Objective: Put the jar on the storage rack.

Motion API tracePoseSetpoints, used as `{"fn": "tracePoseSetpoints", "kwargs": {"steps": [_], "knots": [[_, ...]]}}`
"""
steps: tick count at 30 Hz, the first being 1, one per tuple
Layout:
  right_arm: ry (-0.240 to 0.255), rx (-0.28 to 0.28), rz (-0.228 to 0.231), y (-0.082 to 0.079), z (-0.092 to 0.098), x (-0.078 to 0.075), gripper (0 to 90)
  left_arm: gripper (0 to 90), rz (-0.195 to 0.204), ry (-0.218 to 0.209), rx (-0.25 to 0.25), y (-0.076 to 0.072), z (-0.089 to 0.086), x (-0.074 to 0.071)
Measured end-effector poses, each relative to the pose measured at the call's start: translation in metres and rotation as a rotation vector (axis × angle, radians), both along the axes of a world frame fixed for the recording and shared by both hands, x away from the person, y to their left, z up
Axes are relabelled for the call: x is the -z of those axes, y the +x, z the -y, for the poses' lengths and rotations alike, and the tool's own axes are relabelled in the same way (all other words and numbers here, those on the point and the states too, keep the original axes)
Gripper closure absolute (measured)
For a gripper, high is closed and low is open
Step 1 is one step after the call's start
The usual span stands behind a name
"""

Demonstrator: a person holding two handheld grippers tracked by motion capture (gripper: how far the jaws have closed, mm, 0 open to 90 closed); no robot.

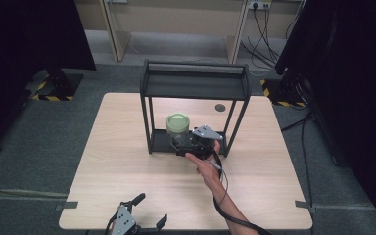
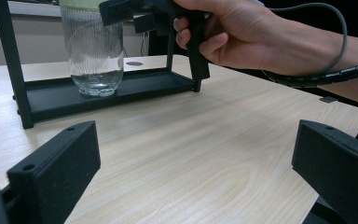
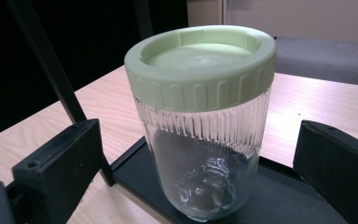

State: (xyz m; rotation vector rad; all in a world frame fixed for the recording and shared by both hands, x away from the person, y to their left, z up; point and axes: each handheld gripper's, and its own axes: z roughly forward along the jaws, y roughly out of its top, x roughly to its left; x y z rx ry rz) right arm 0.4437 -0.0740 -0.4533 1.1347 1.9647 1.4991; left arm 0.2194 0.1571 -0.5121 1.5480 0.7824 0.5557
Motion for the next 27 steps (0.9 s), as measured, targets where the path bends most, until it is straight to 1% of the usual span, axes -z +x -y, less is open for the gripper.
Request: {"fn": "tracePoseSetpoints", "kwargs": {"steps": [5,15,27], "knots": [[0.000,-0.009,0.001,-0.006,0.005,0.000,2.1,0.4,-0.001,0.000,0.001,0.000,0.000,0.000],[0.025,-0.011,-0.003,-0.019,0.019,0.003,2.4,0.5,-0.002,0.003,0.003,0.000,0.001,0.001],[0.039,-0.013,-0.014,-0.031,0.033,0.009,2.7,0.6,-0.008,0.006,0.009,0.000,0.002,0.001]]}}
